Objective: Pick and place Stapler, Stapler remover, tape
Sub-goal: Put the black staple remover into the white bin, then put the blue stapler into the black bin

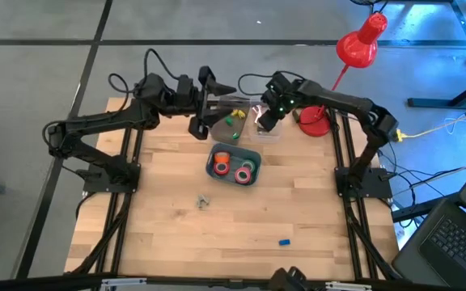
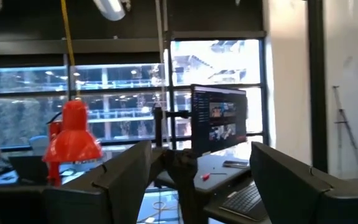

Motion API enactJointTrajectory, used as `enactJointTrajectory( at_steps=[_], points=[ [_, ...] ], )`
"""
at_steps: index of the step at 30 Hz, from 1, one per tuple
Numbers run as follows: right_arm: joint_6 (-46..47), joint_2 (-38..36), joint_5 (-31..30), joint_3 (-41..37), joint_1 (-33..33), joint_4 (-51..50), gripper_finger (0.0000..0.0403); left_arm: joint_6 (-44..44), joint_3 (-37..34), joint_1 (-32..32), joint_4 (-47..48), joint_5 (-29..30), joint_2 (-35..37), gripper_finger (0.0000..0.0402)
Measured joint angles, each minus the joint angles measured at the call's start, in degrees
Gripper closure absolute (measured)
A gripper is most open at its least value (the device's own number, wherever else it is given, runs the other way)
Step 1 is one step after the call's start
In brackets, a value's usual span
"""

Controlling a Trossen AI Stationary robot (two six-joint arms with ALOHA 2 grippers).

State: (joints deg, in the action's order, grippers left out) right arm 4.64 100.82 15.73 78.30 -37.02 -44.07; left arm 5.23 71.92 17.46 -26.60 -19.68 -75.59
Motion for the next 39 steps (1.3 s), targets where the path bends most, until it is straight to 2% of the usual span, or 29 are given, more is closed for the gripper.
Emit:
enactJointTrajectory(
  at_steps=[3, 12, 16, 22, 26, 29, 34, 39],
  points=[
    [-1.1, 2.1, -0.5, -0.6, -0.2, 1.5, 0.0403, 0.0, 0.0, 0.1, 0.6, 1.6, 0.0, 0.0140],
    [-3.4, 7.3, -6.1, -0.7, -0.1, 2.7, 0.0395, 0.0, 0.0, -0.1, 1.2, 1.6, 0.0, 0.0140],
    [-2.0, 6.9, -6.1, -0.7, -0.1, 2.6, 0.0355, 0.0, 0.0, -0.6, 1.2, 1.6, 0.0, 0.0139],
    [-1.6, 2.9, -5.9, -0.5, -0.1, 1.9, 0.0269, -0.3, 0.0, -0.4, 2.8, 1.5, 0.0, 0.0141],
    [-1.5, -3.8, -5.8, -0.5, -0.1, -0.3, 0.0223, -1.4, 0.0, -0.5, 8.4, 1.6, 0.0, 0.0142],
    [-1.3, -11.1, -5.7, -0.5, 0.3, -3.4, 0.0207, -1.5, 0.0, -0.5, 15.5, 1.4, 0.0, 0.0141],
    [2.6, -25.3, -5.6, -0.4, 3.3, -9.2, 0.0207, -1.5, 0.0, -1.0, 28.7, 1.4, 0.0, 0.0140],
    [11.5, -37.1, -5.6, -0.4, 9.4, -13.2, 0.0215, -1.6, -0.1, -1.7, 39.7, 0.6, 0.0, 0.0143]
  ],
)
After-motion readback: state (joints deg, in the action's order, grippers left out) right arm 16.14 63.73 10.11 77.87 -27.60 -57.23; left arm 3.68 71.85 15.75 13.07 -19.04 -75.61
